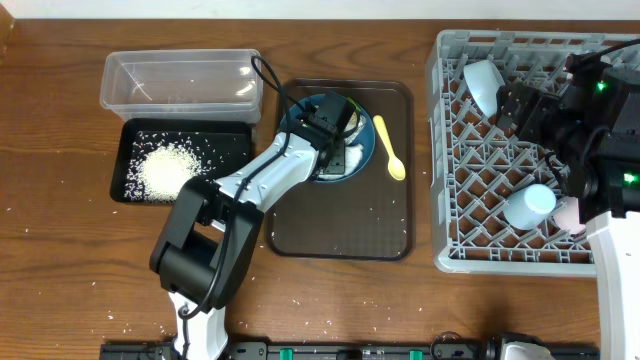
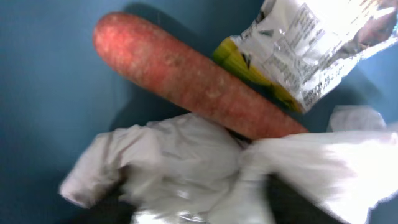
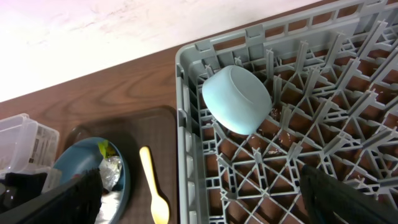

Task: Sort waste into correct bins and load items into the dishwasher rack
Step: 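Reach the left gripper into the blue plate and grasp the white tissue, then carry the tissue left and drop it into the clear bin, then return the left gripper to the plate and grasp more tissue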

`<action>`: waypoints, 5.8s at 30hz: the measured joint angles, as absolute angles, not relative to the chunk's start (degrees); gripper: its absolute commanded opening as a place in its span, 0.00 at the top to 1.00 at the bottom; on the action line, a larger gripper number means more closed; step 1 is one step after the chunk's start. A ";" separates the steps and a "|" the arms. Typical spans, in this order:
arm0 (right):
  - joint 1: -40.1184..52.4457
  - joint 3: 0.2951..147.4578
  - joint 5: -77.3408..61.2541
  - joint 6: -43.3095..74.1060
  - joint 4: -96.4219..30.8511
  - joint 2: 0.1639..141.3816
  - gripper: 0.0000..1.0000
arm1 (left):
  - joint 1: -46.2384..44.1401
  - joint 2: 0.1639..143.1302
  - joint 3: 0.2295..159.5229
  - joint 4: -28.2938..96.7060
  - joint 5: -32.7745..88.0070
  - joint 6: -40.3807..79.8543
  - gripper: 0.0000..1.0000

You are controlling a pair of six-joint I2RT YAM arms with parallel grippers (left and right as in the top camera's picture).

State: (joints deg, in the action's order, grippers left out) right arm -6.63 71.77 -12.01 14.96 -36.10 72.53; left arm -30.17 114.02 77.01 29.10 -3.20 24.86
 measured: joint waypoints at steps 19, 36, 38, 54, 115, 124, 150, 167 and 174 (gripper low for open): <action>-6.63 71.77 -12.01 15.09 -36.14 72.60 0.02 | -30.17 108.36 79.72 34.68 -1.89 24.67 0.94; -6.63 71.77 -12.01 15.09 -36.14 72.60 0.02 | -26.22 98.43 82.85 37.95 -1.69 20.21 0.45; -6.63 71.77 -12.01 15.09 -36.18 72.60 0.02 | -26.65 101.08 82.85 38.35 -1.67 18.44 0.45; -6.63 71.77 -12.01 15.09 -36.21 72.62 0.02 | -27.44 114.93 82.85 37.87 -0.99 11.53 0.43; -6.63 71.77 -11.99 15.09 -36.38 74.63 0.02 | -14.68 102.41 91.11 43.48 0.86 10.59 0.28; -6.63 71.77 -11.99 15.09 -36.51 74.63 0.03 | -28.58 107.42 89.30 42.00 3.95 5.02 0.24; -6.63 71.77 -11.99 15.09 -37.21 74.63 0.03 | -33.58 116.22 88.62 35.40 4.25 0.16 0.41; -6.63 71.77 -11.99 15.09 -37.28 74.63 0.03 | -33.85 120.55 88.60 34.00 4.56 1.15 0.77; -6.63 71.77 -11.97 15.09 -37.26 74.63 0.03 | -33.85 120.40 88.62 34.11 4.56 3.99 0.94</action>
